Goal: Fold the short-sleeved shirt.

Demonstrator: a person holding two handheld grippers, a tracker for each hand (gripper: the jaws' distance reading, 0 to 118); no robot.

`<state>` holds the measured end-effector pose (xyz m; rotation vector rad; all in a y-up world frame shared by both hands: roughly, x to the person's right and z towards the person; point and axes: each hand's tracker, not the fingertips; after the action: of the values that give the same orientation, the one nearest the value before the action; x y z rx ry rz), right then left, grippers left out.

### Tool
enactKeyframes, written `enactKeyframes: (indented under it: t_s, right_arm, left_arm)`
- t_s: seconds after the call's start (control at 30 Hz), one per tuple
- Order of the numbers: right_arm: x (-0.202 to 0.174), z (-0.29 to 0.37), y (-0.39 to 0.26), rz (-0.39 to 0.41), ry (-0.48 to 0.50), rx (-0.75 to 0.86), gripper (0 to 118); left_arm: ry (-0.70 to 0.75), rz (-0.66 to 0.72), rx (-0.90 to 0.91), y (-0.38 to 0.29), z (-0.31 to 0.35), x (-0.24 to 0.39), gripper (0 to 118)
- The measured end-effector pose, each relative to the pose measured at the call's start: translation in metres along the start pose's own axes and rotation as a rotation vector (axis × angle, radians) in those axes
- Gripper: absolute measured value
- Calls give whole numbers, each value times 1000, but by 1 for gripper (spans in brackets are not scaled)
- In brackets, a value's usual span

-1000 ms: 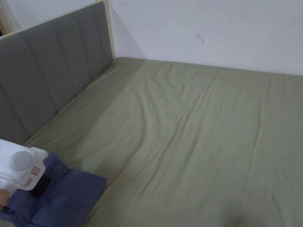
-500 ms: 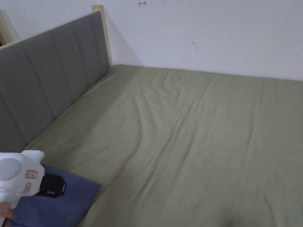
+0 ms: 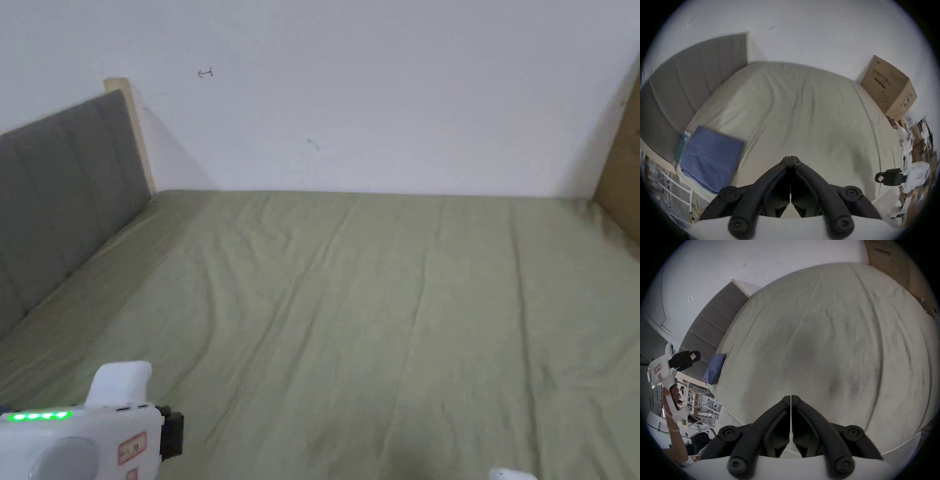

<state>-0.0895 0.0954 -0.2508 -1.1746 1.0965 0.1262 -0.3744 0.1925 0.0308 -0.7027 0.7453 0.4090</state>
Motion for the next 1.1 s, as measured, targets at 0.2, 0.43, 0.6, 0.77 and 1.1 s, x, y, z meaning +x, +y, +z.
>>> enactKeyframes:
  t_s: [0.2, 0.43, 0.6, 0.77, 1.1]
  right_arm:
    - [-19, 62, 25, 128, -105, 253, 1]
    - [-65, 136, 43, 248, -370, 661, 1]
    - [-85, 164, 40, 314, -489, 857, 1]
    - [-84, 164, 37, 310, -487, 845, 1]
    - [-88, 173, 34, 296, -483, 897, 11]
  left_arm:
    - [120, -78, 225, 1, 53, 61, 0]
    - [102, -103, 459, 16, 101, 121, 0]
    - [153, -177, 600, 16, 120, 158, 0]
    - [125, -157, 641, 19, 124, 171, 0]
    - [153, -163, 655, 18, 127, 176, 8]
